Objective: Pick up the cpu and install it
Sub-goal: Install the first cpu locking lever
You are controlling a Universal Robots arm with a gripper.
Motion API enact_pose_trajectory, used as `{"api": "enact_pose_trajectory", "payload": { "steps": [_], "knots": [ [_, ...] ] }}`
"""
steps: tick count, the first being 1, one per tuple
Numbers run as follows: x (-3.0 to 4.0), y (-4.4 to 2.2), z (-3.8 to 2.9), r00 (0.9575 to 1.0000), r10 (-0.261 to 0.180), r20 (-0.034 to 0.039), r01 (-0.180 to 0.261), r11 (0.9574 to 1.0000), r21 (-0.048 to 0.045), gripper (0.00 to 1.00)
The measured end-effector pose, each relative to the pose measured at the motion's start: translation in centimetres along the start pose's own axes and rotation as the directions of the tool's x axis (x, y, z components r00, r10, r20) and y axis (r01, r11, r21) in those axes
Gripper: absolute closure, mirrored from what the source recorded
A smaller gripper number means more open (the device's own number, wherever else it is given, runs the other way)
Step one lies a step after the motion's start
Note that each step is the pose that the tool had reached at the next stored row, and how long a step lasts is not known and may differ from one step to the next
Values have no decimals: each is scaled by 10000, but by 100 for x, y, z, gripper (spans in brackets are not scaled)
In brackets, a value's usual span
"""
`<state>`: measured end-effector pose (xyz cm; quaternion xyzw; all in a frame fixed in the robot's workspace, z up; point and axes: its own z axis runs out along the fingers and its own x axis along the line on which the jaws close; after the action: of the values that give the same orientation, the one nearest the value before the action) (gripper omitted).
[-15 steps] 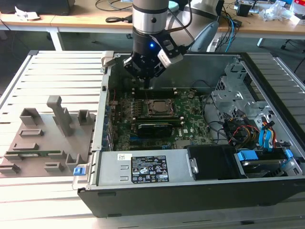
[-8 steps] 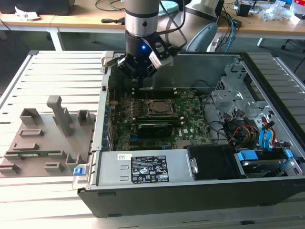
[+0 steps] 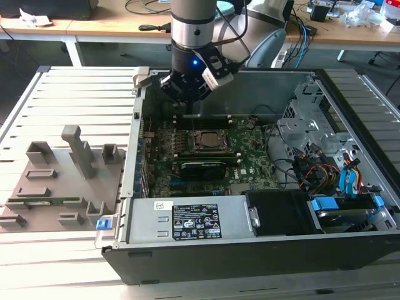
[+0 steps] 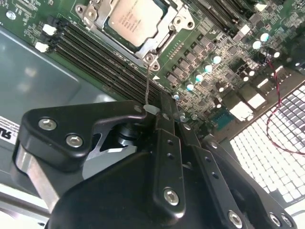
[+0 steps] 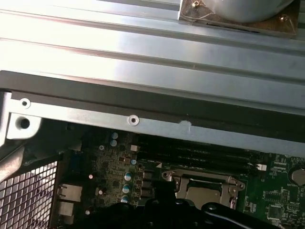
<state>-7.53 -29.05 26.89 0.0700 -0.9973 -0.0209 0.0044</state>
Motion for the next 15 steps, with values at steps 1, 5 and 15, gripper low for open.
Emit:
{"api": "enact_pose_trajectory", "payload": {
  "steps": [1, 5, 15],
  "knots": [
    [-7, -1, 0, 10000, 1, -2, -1, 10000, 8, 89],
    [-81, -12, 0, 10000, 1, -11, -1, 10000, 50, 89],
    [-277, -40, 8, 10000, 3, -43, -3, 10000, 57, 89]
  ]
}}
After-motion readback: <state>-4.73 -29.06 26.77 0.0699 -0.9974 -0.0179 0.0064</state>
